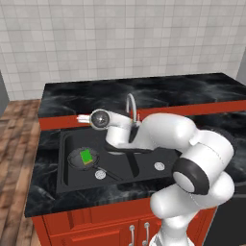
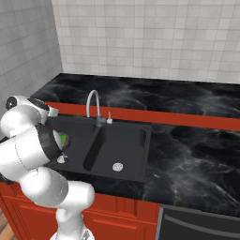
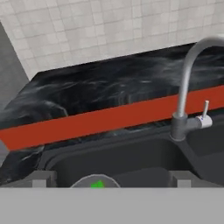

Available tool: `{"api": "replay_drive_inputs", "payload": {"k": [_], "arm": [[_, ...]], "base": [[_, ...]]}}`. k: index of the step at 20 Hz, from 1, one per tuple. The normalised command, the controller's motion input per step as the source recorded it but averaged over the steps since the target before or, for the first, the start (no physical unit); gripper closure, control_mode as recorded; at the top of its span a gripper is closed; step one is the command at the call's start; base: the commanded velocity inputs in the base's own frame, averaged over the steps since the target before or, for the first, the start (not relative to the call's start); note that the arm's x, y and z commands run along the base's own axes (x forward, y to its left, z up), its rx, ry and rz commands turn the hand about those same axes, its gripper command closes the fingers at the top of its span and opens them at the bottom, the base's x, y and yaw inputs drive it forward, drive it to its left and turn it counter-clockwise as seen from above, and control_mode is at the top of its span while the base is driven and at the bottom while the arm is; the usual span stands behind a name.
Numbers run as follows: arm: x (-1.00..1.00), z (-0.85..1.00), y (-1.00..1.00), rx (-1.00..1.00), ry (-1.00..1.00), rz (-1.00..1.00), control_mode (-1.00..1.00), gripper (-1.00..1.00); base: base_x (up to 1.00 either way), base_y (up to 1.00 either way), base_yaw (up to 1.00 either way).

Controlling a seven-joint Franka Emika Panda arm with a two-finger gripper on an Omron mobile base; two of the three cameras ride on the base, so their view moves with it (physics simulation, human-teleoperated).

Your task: Pick the pan and sponge and place them into the sink. Then turn on the water.

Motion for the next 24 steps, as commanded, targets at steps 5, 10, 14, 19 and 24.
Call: {"api": "replay_drive_inputs", "payload": {"k": [5, 10, 14, 19, 24], "arm": [[-0.04, 0.86, -0.53, 0.17, -0.05, 0.00, -1.00, -1.00], [-0.05, 0.58, -0.61, 0.04, -0.07, 0.00, -1.00, -1.00], [-0.01, 0.36, -0.58, 0.02, -0.06, 0.00, -1.00, -1.00], [-0.01, 0.36, -0.51, 0.02, -0.05, 0.00, -1.00, -1.00], [-0.01, 0.33, -0.49, 0.02, -0.06, 0.01, -1.00, -1.00]], "base": [[0.00, 0.00, 0.00], [0.00, 0.00, 0.00], [0.00, 0.00, 0.00], [0.00, 0.00, 0.00], [0.00, 0.00, 0.00]]}}
